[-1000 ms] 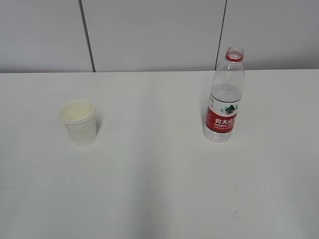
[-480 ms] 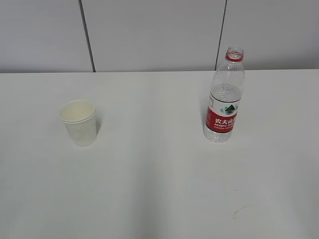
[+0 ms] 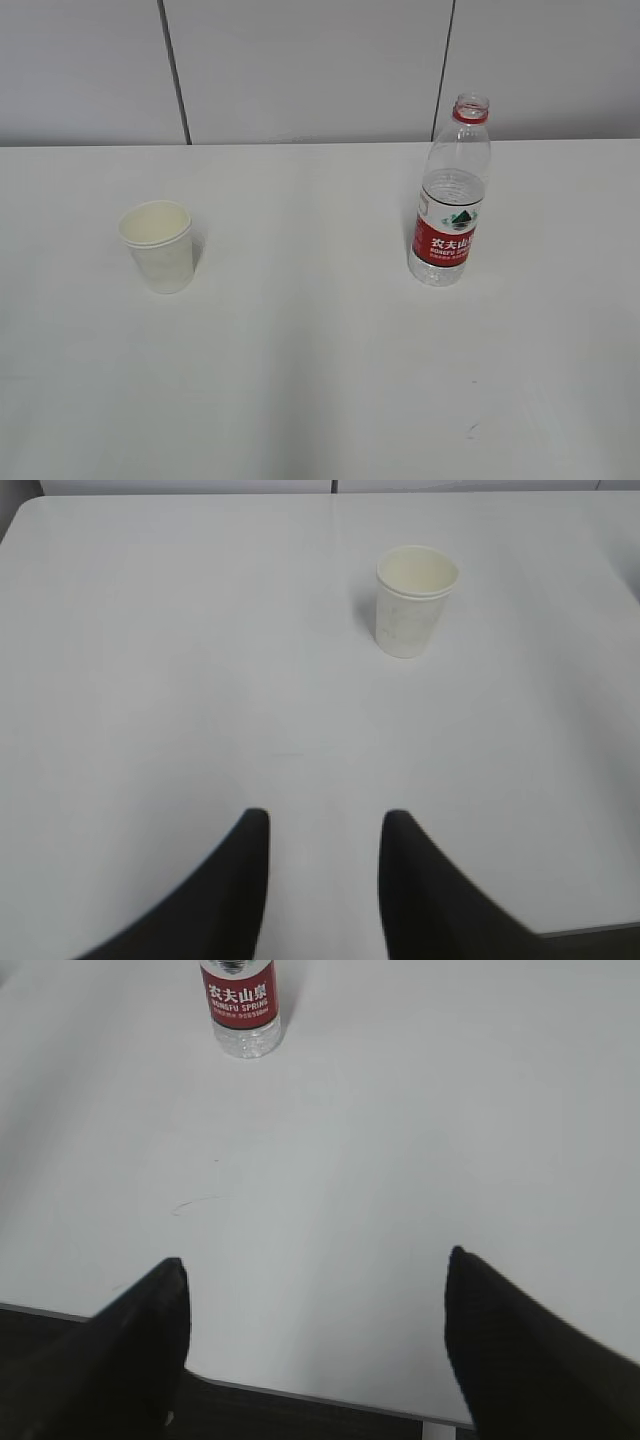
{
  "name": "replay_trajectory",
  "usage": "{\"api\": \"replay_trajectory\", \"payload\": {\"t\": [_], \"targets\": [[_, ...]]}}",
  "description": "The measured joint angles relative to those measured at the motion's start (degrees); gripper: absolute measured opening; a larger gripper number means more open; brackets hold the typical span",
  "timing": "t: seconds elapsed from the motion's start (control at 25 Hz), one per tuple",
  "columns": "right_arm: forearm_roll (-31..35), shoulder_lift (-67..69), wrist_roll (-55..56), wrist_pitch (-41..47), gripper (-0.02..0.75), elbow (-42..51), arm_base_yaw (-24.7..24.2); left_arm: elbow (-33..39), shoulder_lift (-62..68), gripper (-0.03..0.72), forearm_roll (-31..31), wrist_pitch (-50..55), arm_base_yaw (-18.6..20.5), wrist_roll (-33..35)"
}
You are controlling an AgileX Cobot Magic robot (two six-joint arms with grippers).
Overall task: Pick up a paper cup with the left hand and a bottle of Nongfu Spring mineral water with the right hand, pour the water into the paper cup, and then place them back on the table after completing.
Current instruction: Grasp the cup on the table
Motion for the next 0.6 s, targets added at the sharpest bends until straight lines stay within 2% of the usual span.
{"api": "replay_trajectory", "payload": {"t": [0.6], "targets": [[3.09,0.0,0.0,-0.1,0.587,0.0,0.0,0.0,0.0,0.24,0.0,0.0,0.0,0.0]]}}
